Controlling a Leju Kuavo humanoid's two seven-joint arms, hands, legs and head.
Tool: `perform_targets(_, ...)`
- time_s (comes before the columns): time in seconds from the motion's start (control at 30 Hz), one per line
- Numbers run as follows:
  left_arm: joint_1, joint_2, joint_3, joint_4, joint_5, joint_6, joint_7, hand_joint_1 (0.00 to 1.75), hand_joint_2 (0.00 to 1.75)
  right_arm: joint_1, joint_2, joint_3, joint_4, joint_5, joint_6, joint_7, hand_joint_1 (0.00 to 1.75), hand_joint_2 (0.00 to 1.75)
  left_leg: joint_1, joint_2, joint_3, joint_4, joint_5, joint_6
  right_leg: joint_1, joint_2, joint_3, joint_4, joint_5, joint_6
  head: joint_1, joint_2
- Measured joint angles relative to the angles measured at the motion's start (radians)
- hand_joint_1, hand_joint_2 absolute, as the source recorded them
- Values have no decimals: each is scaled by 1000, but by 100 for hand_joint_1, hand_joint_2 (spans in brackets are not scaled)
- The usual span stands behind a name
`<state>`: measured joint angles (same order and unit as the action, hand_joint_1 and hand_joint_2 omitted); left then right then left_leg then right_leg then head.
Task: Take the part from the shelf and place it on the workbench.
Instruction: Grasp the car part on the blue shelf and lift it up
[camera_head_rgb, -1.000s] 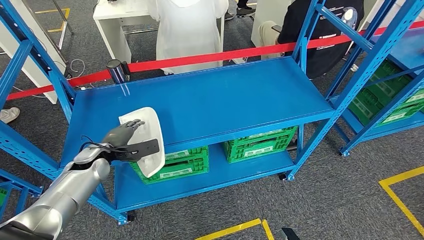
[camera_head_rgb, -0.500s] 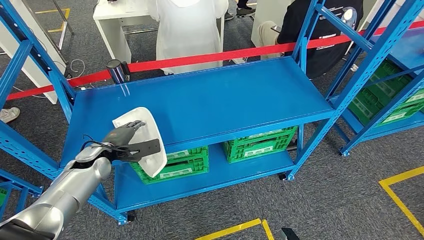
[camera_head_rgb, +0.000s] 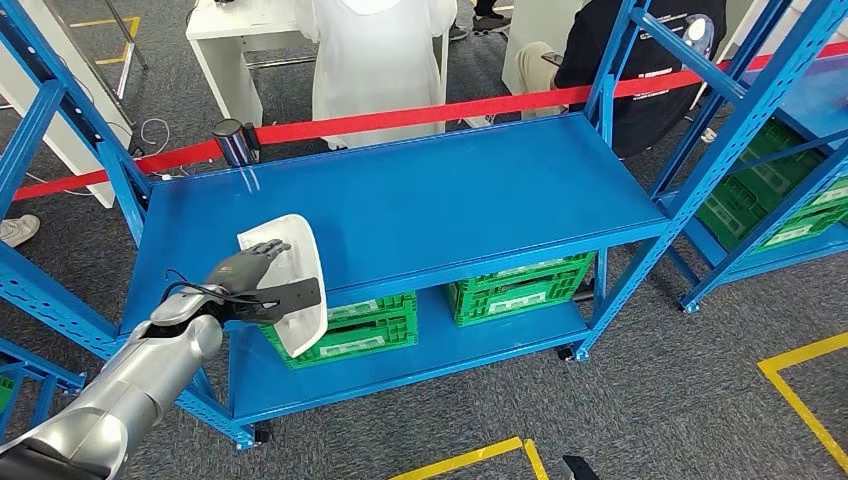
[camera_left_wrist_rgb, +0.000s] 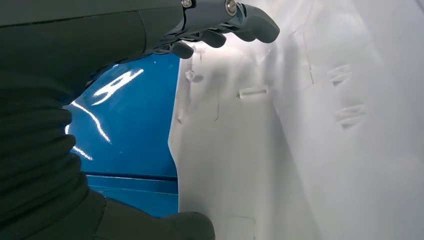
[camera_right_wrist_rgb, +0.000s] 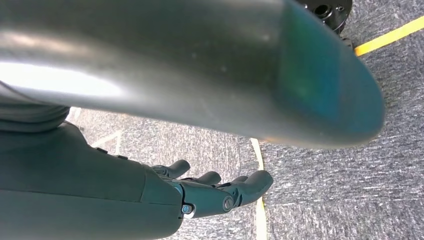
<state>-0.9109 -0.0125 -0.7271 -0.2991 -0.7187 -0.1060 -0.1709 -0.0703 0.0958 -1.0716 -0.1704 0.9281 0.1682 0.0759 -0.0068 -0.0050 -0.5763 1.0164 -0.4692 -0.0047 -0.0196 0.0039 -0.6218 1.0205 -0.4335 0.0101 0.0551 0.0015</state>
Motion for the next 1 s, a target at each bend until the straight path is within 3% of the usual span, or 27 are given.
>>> perform_targets(0.17,1,-2,0,0,12,47,-6,0,175,0,0,-1,0,0,0,-2,0,0,0,0,0,0,0,0,0,0,0,0,0,0,0,0)
perform_targets(0.47,2,-13,3,-15,47,267,-16,0,175,0,0,-8,0,6,-5,-5,0,0,0,0,0,0,0,0,0,0,0,0,0,0,0,0)
perform_targets(0.6,3,-16,8,-20,59,296,-34,0,0,0,0,-13,0,7,-6,-5,0,0,0,0,0,0,0,0,0,0,0,0,0,0,0,0)
perform_targets(0.83,9,-31,49,-46,125,431,-130,0,0,0,0,-16,0,14,-6,-3,0,0,0,0,0,0,0,0,0,0,0,0,0,0,0,0)
perform_targets(1.0,12,-37,69,-57,151,427,-154,0,0,0,0,-17,0,17,-8,-3,0,0,0,0,0,0,0,0,0,0,0,0,0,0,0,0)
